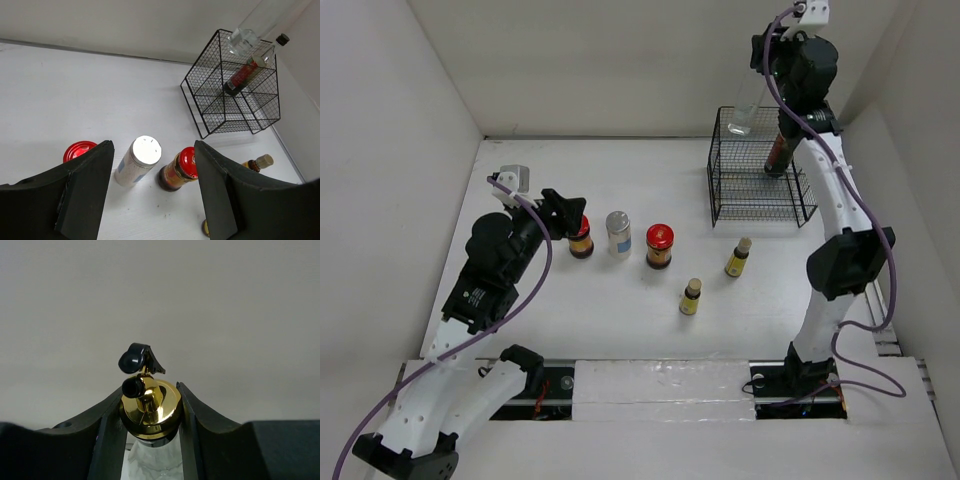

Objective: Organize the condiment bottles

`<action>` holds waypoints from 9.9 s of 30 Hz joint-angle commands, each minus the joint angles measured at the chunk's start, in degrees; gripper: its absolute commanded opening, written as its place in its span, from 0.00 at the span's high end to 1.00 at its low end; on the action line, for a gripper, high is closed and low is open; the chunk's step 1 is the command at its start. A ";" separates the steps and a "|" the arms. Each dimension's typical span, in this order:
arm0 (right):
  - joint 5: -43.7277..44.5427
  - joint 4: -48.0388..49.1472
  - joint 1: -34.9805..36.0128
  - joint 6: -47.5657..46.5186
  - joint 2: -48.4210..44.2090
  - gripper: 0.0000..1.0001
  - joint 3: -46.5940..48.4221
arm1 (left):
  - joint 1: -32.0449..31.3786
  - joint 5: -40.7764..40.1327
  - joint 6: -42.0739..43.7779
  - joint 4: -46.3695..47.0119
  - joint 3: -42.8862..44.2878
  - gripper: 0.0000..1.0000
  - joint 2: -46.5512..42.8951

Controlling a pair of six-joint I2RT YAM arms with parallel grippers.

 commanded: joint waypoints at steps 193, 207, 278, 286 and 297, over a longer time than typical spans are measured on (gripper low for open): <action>4.44 -5.14 1.38 2.11 -5.81 0.15 -35.08 | -0.12 1.41 -0.18 1.68 -0.39 0.37 1.87; 0.26 2.23 10.41 0.88 -23.99 0.72 -44.47 | -0.12 -5.61 -1.32 0.02 0.13 0.38 0.20; -3.12 8.84 -10.31 6.60 -25.59 0.65 -43.78 | -0.12 -2.46 -1.41 0.63 0.14 0.40 1.61; -1.54 7.61 -9.78 6.07 -18.56 0.65 -42.55 | -0.12 -2.46 -1.41 0.63 0.14 0.40 1.61; 2.68 3.22 -6.89 3.96 -9.34 0.57 -39.04 | -0.12 -2.46 -1.41 0.63 0.14 0.40 1.08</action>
